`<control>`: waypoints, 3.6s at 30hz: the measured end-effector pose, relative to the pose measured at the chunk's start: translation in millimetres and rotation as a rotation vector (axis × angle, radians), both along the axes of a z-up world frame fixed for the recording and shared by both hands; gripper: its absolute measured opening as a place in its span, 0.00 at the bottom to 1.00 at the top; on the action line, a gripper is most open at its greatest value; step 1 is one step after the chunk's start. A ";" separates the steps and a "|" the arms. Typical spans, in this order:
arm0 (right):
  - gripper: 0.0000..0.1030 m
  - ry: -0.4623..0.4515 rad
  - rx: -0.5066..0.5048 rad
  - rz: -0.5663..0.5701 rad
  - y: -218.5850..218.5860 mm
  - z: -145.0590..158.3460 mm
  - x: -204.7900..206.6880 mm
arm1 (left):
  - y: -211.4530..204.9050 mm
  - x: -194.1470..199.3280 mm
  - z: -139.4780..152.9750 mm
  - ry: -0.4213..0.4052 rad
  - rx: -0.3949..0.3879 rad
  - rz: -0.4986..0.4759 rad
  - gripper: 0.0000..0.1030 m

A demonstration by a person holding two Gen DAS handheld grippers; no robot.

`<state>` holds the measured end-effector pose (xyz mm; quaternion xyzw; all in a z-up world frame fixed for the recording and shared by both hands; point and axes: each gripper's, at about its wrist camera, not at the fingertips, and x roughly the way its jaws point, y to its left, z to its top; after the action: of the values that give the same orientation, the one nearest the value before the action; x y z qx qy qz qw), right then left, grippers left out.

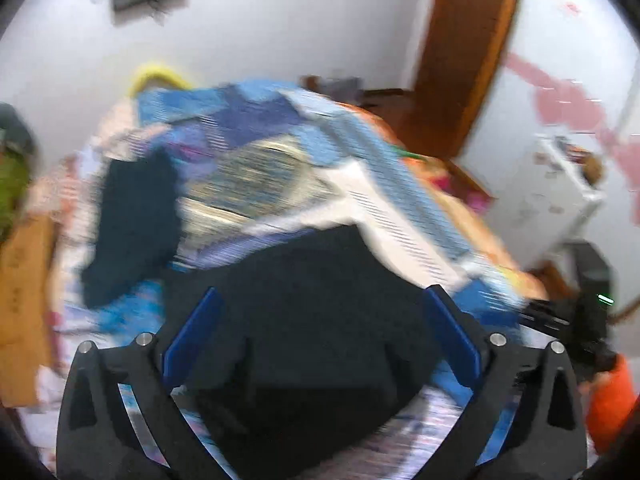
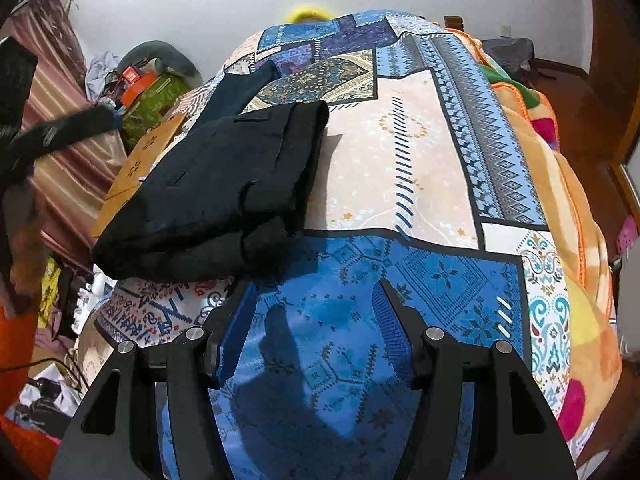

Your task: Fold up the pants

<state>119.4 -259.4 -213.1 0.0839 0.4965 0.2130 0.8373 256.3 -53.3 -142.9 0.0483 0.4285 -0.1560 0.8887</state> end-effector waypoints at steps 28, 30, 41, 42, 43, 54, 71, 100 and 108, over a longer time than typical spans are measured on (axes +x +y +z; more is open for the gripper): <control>0.64 -0.064 -0.066 -0.080 5.6 10.3 57.4 | 98.4 51.2 -133.9 0.254 0.499 0.147 0.96; 0.64 -0.080 -0.058 -0.068 7.1 17.3 52.7 | 100.4 32.1 -128.3 0.261 0.443 0.178 0.95; 0.64 -0.162 -0.037 0.030 29.1 48.4 17.8 | 68.8 -49.3 -96.1 0.220 0.203 0.156 0.94; 0.64 -0.162 -0.033 0.033 29.4 48.1 16.3 | 65.5 -51.6 -91.2 0.212 0.192 0.147 0.94; 0.64 -0.163 -0.033 0.037 29.8 47.6 14.9 | 63.7 -52.2 -85.2 0.199 0.178 0.134 0.94; 0.60 -0.172 -0.020 0.063 41.3 41.8 72.1 | 37.1 28.1 -38.2 0.030 0.126 0.136 0.94; 0.14 -0.092 -0.161 0.167 74.0 -24.9 151.2 | 67.3 108.2 -124.8 0.077 0.282 0.248 0.60; 0.53 -0.116 -0.148 0.171 61.6 11.0 18.2 | 64.4 -73.8 -94.0 0.078 0.229 0.069 0.77; 0.53 -0.124 -0.182 0.087 29.6 16.3 3.4 | 112.5 -91.7 -117.3 0.159 0.307 0.229 0.76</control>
<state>122.7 -229.8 -196.9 -0.0272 0.4641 0.2081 0.8606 164.6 59.2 -260.2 0.1218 0.5187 0.0101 0.8462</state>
